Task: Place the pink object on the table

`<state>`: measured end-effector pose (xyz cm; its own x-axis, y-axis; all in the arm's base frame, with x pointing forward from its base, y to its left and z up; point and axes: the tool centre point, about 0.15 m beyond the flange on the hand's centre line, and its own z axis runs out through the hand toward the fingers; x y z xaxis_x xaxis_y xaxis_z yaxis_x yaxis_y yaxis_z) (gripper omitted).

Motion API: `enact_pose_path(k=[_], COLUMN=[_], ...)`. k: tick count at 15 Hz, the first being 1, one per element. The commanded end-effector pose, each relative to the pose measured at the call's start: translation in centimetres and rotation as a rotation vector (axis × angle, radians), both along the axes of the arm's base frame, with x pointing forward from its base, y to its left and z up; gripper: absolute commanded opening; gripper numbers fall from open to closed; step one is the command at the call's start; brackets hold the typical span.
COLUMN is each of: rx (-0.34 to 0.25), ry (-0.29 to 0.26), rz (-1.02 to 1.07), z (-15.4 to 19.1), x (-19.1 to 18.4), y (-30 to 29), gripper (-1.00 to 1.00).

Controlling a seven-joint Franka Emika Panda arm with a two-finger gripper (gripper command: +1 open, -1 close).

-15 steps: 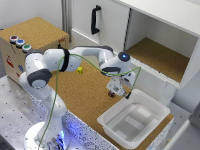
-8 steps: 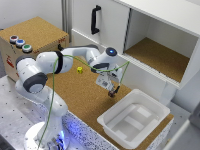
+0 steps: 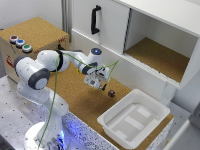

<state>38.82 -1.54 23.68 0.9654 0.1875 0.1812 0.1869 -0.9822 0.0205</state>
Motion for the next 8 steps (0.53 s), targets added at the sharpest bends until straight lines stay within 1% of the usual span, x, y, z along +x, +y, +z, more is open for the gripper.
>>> enact_pose_path(k=[1, 2, 3, 5, 6, 8], rx=[-0.078, -0.06, -0.057, -0.023, -0.012, 0.033], ry=[0.013, 0.006, 0.013, 0.019, 0.01, -0.009], rz=[-0.012, -0.024, -0.03, -0.057, -0.054, -0.012], z=[-2.2, -1.8, -1.4, 0.4, 1.6, 5.1], x=[1.3, 1.3, 1.3, 1.4, 1.5, 1.7], y=[1.5, 1.3, 1.2, 0.7, 0.7, 1.0], gripper=[1.0, 1.0, 1.0, 1.0, 1.0, 1.0])
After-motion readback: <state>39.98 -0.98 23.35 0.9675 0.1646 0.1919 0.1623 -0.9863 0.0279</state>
